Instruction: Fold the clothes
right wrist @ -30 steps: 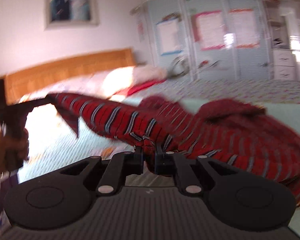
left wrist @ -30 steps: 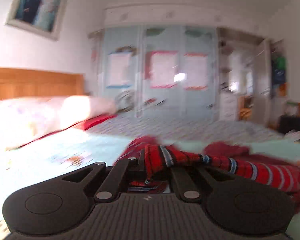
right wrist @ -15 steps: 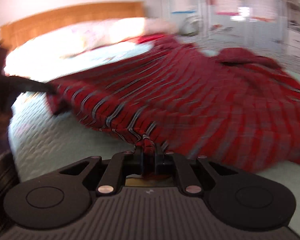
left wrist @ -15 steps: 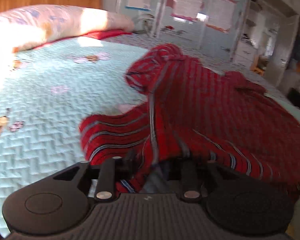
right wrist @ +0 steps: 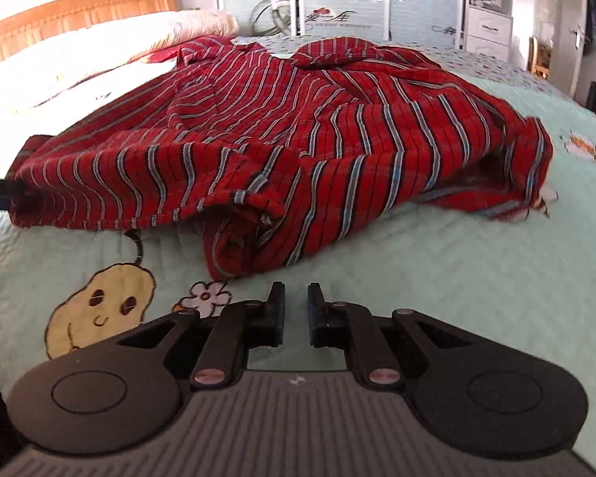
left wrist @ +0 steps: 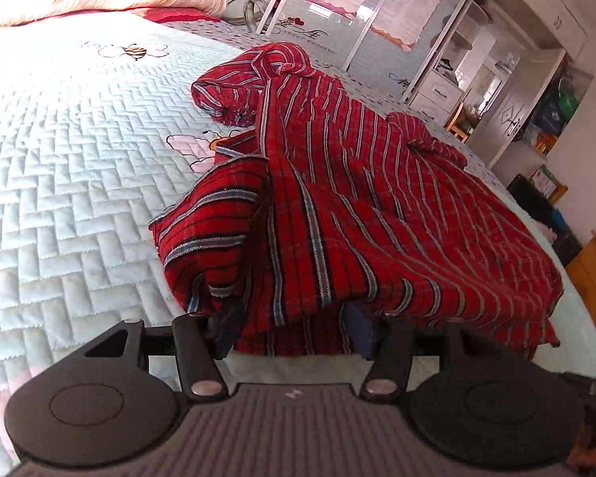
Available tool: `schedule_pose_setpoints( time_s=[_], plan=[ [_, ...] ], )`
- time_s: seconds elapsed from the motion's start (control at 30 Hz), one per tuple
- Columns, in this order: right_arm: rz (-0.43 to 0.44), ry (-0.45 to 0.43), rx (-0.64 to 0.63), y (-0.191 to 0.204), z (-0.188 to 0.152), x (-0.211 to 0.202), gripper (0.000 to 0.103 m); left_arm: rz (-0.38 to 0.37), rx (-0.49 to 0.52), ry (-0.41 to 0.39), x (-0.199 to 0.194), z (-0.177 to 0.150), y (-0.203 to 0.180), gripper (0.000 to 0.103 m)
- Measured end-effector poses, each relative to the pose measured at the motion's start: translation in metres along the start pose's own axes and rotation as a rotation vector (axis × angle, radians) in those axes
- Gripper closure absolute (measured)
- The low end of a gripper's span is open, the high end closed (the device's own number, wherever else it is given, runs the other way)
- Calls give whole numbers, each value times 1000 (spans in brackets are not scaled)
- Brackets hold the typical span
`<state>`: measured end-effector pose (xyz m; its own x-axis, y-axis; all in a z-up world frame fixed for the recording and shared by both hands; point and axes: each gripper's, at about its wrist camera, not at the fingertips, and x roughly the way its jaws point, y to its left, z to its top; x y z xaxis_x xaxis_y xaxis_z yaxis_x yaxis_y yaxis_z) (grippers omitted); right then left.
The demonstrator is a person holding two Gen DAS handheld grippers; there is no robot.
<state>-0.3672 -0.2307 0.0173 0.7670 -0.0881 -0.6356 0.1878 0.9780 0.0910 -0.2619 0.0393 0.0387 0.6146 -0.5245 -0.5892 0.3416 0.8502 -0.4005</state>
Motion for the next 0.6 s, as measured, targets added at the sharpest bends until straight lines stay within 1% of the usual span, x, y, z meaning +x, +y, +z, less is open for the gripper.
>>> schedule_pose_setpoints(
  time_s=[0.1, 0.17, 0.23, 0.27, 0.3, 0.33, 0.4, 0.5, 0.6],
  plan=[
    [17, -6, 91, -13, 0, -6, 89, -71, 38, -25, -12, 3, -12, 44],
    [-3, -19, 162, -23, 3, -9, 83, -141, 120, -46, -20, 3, -33, 44],
    [-54, -41, 217, -37, 3, -17, 74, -211, 206, -69, -28, 2, -55, 43],
    [-72, -46, 239, -45, 2, -19, 69, -232, 277, -81, -32, -1, -71, 36],
    [-89, -50, 262, -52, 2, -21, 68, -241, 349, -86, -32, -6, -89, 26],
    [-98, -50, 290, -59, -1, -22, 66, -249, 420, -89, -31, -11, -108, 23],
    [-95, -53, 357, -74, -4, -21, 66, -274, 565, -71, -21, -24, -149, 21],
    [-67, -67, 464, -94, -11, -19, 66, -293, 749, -48, 5, -48, -209, 21],
    [-70, -88, 511, -106, -12, -19, 65, -315, 935, -78, 29, -72, -262, 21]
  ],
)
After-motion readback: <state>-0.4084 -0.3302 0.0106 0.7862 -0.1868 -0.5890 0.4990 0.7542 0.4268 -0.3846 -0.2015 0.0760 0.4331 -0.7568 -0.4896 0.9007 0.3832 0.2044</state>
